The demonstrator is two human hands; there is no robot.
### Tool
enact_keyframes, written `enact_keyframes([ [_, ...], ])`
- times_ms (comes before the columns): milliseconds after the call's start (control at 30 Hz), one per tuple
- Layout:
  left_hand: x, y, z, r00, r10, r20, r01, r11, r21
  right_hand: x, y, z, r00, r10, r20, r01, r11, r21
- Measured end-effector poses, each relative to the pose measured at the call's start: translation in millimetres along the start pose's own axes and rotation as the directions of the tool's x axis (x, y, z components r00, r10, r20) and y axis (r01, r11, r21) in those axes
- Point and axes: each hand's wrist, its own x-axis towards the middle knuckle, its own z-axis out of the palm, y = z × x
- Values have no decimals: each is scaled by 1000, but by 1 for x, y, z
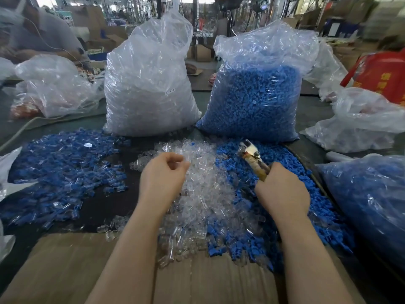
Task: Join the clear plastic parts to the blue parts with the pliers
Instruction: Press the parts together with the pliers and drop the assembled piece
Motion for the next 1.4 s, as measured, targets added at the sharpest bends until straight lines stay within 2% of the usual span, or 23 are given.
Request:
enact_keyframes([
  [67, 8, -13, -6, 999, -35, -3, 35, 977, 211, 1, 6, 2, 996, 90, 12, -90, 996, -7],
  [133, 14, -24, -9, 990, -118, 73, 80, 918, 389, 2, 10, 4, 990, 137, 39, -137, 991, -7],
  [200, 15, -27, -7, 968, -193, 160, 105, 892, 440, 1, 11, 6, 989, 140, 54, -139, 990, -28],
  [300, 11, -24, 0, 956, -173, 238, 98, 950, 297, 0, 8, 8, 993, 93, 69, -88, 994, -67],
  [500, 6, -20, -1, 965, -76, 252, 62, 996, 65, -2, 1, 14, 996, -4, 85, 8, 999, -48],
  [633, 7, -22, -5, 962, -46, 269, 37, 999, 38, -1, 2, 14, 998, 3, 64, 1, 999, -51],
  [767, 8, -22, -8, 934, -47, 354, 47, 999, 10, -1, 4, 14, 999, 39, 38, -37, 998, -43],
  [933, 7, -21, -10, 936, -20, 352, 52, 995, -80, 2, 6, 13, 999, 45, 4, -45, 999, 12],
  [1067, 6, -20, -11, 936, -4, 352, 53, 990, -129, 9, 8, 10, 990, 24, 138, -39, 994, 102],
  [1200, 5, -18, -10, 941, 20, 337, 24, 992, -126, 15, 11, 7, 969, -57, 240, 12, 983, 186],
  [1400, 5, -15, -6, 954, 63, 292, -17, 987, -157, 12, 7, 6, 953, -106, 283, 72, 989, 128],
])
